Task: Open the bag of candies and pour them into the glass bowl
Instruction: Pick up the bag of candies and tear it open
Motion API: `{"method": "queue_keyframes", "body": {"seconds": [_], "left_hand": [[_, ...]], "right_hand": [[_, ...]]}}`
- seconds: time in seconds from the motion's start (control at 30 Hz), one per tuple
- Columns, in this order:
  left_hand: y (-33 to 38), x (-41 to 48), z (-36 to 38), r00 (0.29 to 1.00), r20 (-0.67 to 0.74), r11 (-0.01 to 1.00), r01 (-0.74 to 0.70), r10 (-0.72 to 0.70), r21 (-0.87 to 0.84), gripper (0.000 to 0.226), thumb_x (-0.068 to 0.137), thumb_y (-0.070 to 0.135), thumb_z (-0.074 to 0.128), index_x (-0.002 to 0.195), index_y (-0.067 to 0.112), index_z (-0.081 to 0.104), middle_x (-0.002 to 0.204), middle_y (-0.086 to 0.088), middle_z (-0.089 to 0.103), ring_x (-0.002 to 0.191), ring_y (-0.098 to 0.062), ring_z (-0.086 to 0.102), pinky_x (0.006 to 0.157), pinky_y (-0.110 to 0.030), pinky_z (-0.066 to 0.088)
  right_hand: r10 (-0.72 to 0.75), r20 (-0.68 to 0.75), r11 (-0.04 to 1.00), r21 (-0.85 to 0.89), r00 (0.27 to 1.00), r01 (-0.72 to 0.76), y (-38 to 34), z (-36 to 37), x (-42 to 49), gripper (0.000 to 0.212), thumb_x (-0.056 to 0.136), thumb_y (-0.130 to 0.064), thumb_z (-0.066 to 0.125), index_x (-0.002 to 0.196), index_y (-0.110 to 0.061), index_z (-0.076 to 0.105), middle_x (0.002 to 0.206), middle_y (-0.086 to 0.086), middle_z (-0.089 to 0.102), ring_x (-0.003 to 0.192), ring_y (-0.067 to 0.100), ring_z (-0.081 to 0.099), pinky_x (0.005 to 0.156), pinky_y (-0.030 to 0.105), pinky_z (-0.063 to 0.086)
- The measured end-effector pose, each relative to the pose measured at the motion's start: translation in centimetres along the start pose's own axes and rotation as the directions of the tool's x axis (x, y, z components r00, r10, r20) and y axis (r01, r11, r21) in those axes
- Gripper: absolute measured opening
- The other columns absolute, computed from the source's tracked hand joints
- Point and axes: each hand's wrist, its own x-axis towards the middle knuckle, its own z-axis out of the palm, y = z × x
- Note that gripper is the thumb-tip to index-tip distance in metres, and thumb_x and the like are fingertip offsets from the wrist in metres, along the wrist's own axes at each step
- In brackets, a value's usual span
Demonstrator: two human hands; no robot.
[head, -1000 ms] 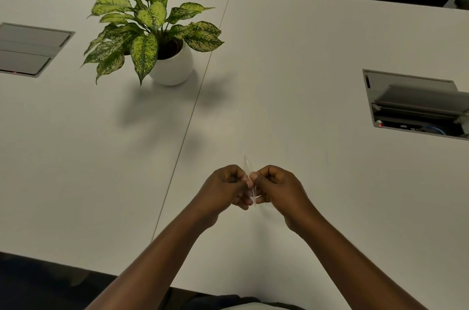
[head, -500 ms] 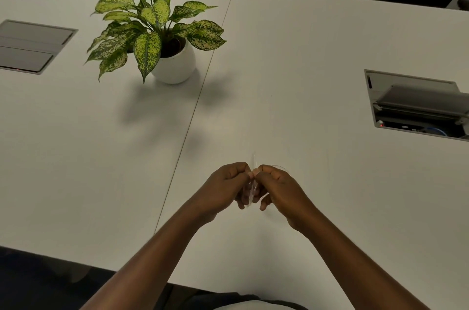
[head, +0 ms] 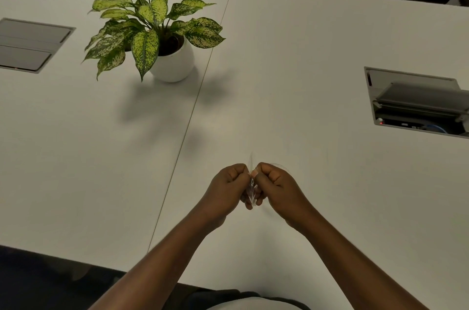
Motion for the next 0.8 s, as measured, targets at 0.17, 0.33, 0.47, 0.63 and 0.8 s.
{"method": "queue_keyframes", "body": {"seconds": [0.17, 0.33, 0.47, 0.63, 0.8], "left_hand": [[-0.3, 0.0, 0.2, 1.0, 0.007, 1.0, 0.006, -0.006, -0.001, 0.03, 0.091, 0.019, 0.044, 0.083, -0.005, 0.06, 0.068, -0.011, 0.069, 0.063, -0.024, 0.066, 0.058, -0.036, 0.055], [-0.4, 0.3, -0.5, 1.0, -0.023, 0.998, 0.014, -0.016, -0.067, 0.032, 0.09, 0.022, 0.043, 0.075, 0.01, 0.07, 0.071, -0.008, 0.072, 0.065, -0.02, 0.066, 0.061, -0.033, 0.056], [-0.3, 0.3, -0.6, 1.0, -0.008, 1.0, 0.013, -0.013, -0.024, 0.04, 0.092, 0.023, 0.04, 0.067, 0.027, 0.071, 0.071, -0.003, 0.073, 0.065, -0.016, 0.067, 0.063, -0.033, 0.058], [-0.1, 0.5, -0.9, 0.997, -0.062, 0.998, 0.054, -0.053, 0.023, 0.029, 0.091, 0.027, 0.051, 0.077, 0.005, 0.062, 0.066, -0.008, 0.071, 0.058, -0.021, 0.066, 0.058, -0.034, 0.057], [-0.1, 0.7, -1.0, 0.992, -0.115, 0.988, 0.068, -0.052, 0.139, 0.033, 0.091, 0.032, 0.063, 0.09, -0.001, 0.058, 0.07, -0.015, 0.074, 0.056, -0.02, 0.068, 0.057, -0.031, 0.059]], "right_hand": [[0.016, 0.019, 0.999, 0.036, 1.0, -0.017, 0.0, -0.1, -0.1, 0.034, 0.104, -0.013, 0.047, 0.072, -0.016, 0.056, 0.063, 0.0, 0.063, 0.057, 0.012, 0.061, 0.057, 0.025, 0.051], [0.06, 0.024, 0.984, 0.165, 0.998, -0.063, 0.2, -0.7, 0.1, 0.031, 0.106, -0.007, 0.04, 0.081, 0.004, 0.055, 0.066, 0.007, 0.067, 0.059, 0.017, 0.06, 0.06, 0.026, 0.053], [0.045, 0.016, 0.987, 0.157, 0.999, -0.047, 0.1, -0.3, 0.4, 0.028, 0.105, -0.007, 0.043, 0.084, 0.01, 0.053, 0.066, 0.013, 0.063, 0.056, 0.015, 0.062, 0.055, 0.026, 0.052], [0.028, -0.018, 0.997, 0.071, 0.999, -0.027, -0.1, -0.2, 0.7, 0.028, 0.101, -0.005, 0.047, 0.075, 0.0, 0.055, 0.061, 0.003, 0.063, 0.052, 0.009, 0.061, 0.051, 0.022, 0.051], [0.017, -0.033, 1.0, -0.019, 0.999, -0.017, 0.0, -0.5, 0.8, 0.032, 0.102, -0.01, 0.054, 0.07, -0.011, 0.057, 0.061, -0.001, 0.064, 0.052, 0.01, 0.061, 0.05, 0.022, 0.051]]}}
